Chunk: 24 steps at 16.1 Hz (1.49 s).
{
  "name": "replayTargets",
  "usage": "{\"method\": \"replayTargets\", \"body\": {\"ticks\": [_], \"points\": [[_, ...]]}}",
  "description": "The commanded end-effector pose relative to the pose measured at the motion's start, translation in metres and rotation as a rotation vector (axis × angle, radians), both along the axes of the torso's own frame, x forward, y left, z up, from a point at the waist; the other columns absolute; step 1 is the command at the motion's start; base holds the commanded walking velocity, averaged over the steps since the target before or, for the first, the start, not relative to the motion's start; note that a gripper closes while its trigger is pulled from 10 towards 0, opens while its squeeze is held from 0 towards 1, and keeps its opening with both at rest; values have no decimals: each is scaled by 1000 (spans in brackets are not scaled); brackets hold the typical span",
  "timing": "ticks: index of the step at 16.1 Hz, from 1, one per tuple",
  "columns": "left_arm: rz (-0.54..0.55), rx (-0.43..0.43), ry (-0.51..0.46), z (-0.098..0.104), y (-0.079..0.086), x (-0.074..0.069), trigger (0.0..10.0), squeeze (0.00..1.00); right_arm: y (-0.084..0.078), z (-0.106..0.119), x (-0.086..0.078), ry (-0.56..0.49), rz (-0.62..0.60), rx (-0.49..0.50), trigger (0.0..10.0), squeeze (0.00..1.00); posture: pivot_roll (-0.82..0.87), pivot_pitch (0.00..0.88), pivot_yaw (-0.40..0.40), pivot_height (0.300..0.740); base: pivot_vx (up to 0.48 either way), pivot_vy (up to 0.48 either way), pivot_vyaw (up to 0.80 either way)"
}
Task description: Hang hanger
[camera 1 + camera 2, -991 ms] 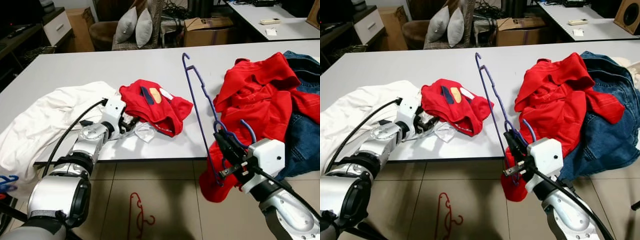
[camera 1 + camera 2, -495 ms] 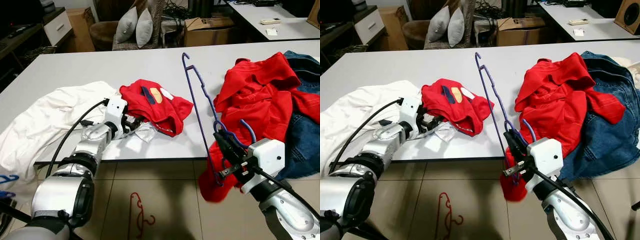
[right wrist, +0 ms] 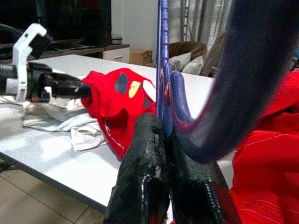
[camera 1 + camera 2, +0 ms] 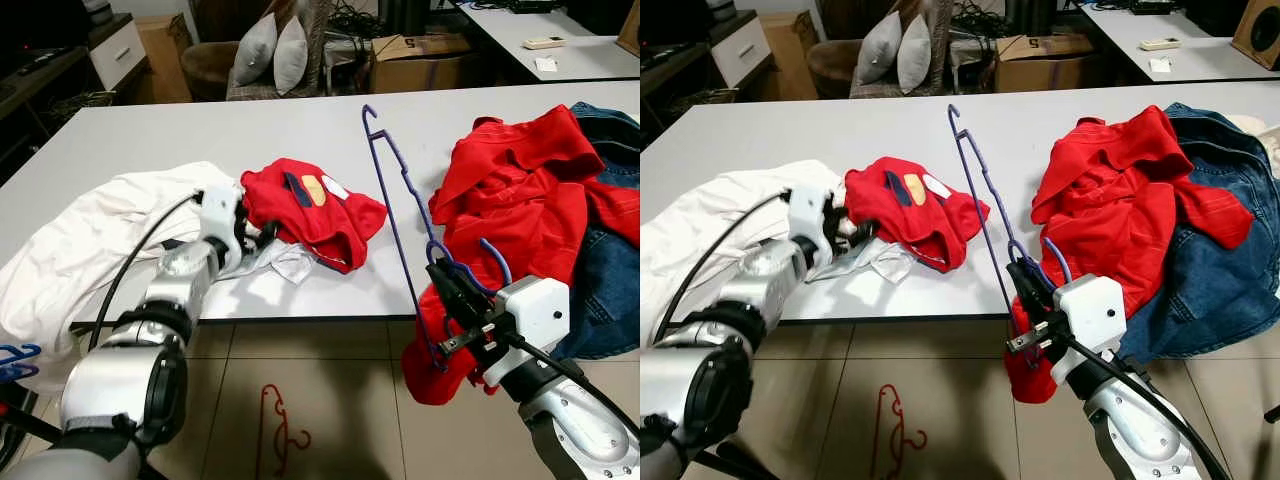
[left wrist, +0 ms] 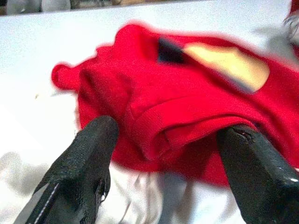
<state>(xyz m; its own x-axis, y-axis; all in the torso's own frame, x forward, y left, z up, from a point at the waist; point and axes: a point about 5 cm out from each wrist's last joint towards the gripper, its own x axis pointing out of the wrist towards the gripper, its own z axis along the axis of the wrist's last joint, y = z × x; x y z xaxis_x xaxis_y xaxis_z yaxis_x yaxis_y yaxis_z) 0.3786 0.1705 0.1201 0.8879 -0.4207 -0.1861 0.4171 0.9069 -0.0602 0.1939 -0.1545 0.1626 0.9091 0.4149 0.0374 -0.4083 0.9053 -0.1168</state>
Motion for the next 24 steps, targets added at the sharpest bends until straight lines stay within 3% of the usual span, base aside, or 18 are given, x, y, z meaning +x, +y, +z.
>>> {"method": "replayTargets", "body": {"ticks": [1,3,4,8,10,14,18,19,22,23,24], "points": [[-49,-29,18,1,-3,0,10000,0,0,3,0,-11,4,-2,10000,0,-193,0,117,740,0,0,0],[-221,-1,74,-5,-8,-7,10000,0,0,3,-1,-10,3,-4,10000,0,-195,0,120,740,0,0,0],[-244,-11,79,-5,-7,-8,10000,0,1,2,-1,-10,2,-2,10000,0,-195,0,128,740,0,0,0],[-201,-161,31,12,-2,-1,10000,0,2,1,-3,-8,3,0,10000,0,-195,0,127,740,0,0,0],[-161,-189,32,14,-1,1,10000,0,2,1,-3,-7,5,0,10000,0,-195,0,125,740,0,0,0],[77,-24,7,11,21,4,10000,0,2,1,-3,-3,8,0,10000,0,-193,0,124,740,0,0,0],[147,27,16,8,33,3,10000,0,2,0,-4,3,5,2,10000,0,-190,0,126,740,0,0,0],[141,38,16,8,33,2,10000,0,2,0,-5,3,4,2,10000,0,-188,0,125,740,0,0,0],[14,246,-18,3,23,-1,10000,0,3,0,-4,2,7,2,10000,0,-187,0,126,740,0,0,0],[-11,274,-9,1,22,-2,10000,0,3,0,-4,2,7,1,10000,0,-187,0,126,740,0,0,0],[-93,183,47,-2,23,-6,10000,0,3,0,-5,4,5,0,10000,0,-190,0,130,740,0,0,0]]}}
